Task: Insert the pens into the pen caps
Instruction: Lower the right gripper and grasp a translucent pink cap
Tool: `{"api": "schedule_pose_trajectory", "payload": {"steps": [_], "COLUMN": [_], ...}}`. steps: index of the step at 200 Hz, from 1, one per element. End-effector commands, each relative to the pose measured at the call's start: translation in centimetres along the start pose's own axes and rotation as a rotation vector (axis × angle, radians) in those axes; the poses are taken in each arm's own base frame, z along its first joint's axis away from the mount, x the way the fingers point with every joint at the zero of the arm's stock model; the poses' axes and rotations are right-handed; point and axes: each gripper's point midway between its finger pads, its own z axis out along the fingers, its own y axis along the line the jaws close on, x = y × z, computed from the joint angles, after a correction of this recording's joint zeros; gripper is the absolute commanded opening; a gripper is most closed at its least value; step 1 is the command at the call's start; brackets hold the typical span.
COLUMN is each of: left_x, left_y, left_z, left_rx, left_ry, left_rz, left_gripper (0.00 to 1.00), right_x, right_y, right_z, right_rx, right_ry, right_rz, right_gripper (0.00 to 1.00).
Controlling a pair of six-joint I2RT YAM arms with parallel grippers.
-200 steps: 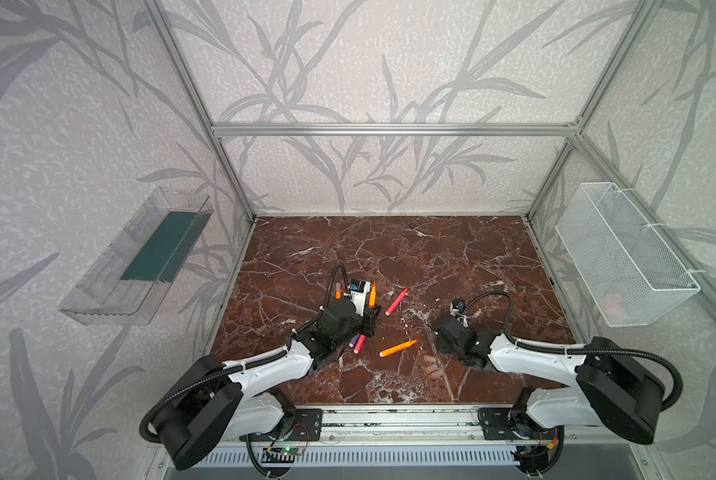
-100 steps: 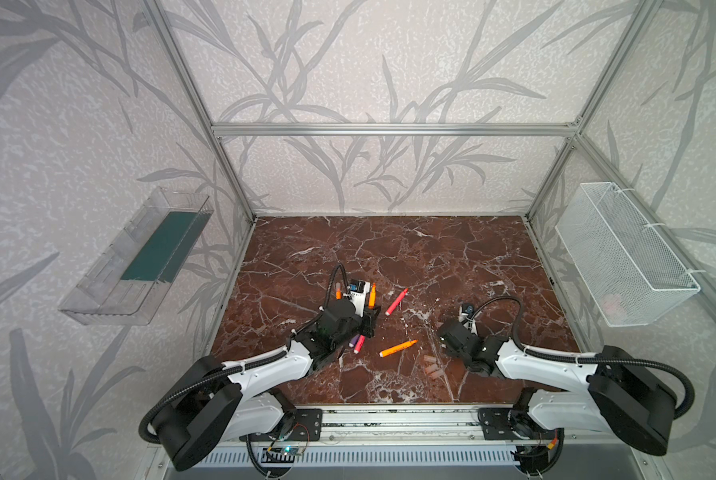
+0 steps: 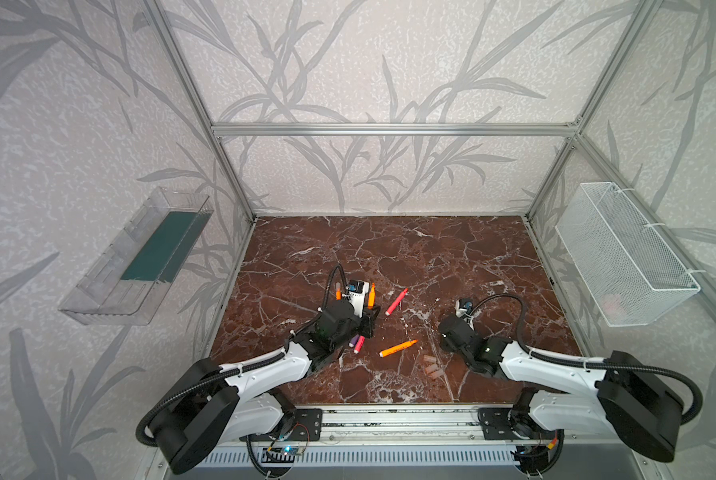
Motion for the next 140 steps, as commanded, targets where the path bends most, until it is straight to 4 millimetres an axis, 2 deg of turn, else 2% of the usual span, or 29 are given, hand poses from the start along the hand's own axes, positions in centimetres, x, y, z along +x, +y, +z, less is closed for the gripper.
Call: {"api": "schedule_pose_trajectory", "payload": {"steps": [1,34,72,140], "left_x": [-0.3,-0.4,-0.4,-0.5], "left_y": [-0.2,-0.1,-0.1,-0.2], "left_z": [-0.5,-0.8,-0.7,-0.8], "left_rx": [0.010,0.007,0.006,0.010], "left_ry": [-0.022,-0.029,-0.029,-0.030], "left_rz": [-0.008,-0.007,-0.006,-0.008], "left_gripper": [0.00,0.00,0.00,0.00], "right_x": [-1.3,-1.3,-1.2,-0.3], "right_y": [0.9,0.3,-0.7,-2.5], "right_z": [0.6,1.4,1.3,1.2], "right_rx": [0.018,0.086,0.126,0.169], "right_ry": [-0.040,-0.049,-0.056,-0.042], "right_rz": [0.012,-0.007,-0.022,-0.032], "right_gripper": [0.57,0.57,0.56,0.45]}}
